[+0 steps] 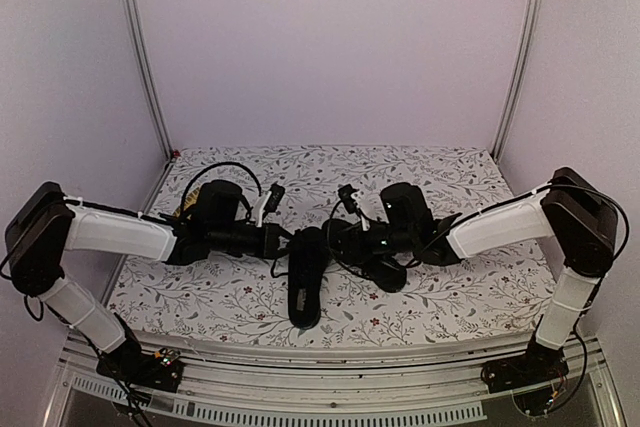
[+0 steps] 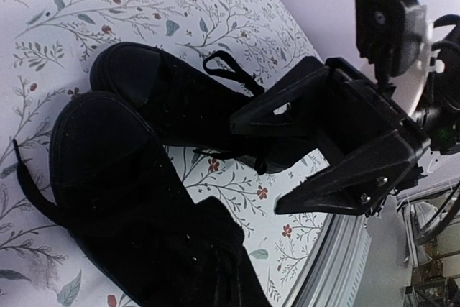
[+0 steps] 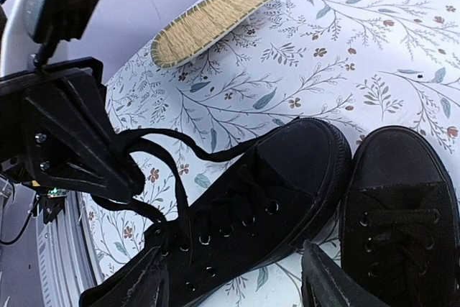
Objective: Tie the shoes
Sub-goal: Place the shoelace in the shoe, then pass from the right arm to the left
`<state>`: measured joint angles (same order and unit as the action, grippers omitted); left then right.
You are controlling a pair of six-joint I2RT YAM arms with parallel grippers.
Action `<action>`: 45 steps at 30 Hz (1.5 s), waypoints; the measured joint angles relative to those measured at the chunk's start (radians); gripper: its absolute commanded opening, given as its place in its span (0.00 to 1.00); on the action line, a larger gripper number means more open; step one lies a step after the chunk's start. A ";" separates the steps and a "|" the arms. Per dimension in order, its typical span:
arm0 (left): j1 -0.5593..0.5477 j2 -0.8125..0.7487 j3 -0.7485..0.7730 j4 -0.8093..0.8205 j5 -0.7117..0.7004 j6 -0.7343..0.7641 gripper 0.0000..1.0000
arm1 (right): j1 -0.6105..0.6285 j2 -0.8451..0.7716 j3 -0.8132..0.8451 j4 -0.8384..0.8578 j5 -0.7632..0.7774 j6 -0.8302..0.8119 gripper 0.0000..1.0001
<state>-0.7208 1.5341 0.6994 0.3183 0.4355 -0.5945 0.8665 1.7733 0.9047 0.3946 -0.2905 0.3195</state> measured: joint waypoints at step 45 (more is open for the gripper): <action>0.029 -0.036 0.016 -0.096 -0.061 0.002 0.03 | 0.109 0.243 0.211 0.113 -0.177 -0.058 0.02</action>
<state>-0.6918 1.4982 0.7155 0.2222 0.3740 -0.5922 0.9752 2.0159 1.1156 0.5079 -0.4675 0.2619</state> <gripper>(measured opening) 0.029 0.022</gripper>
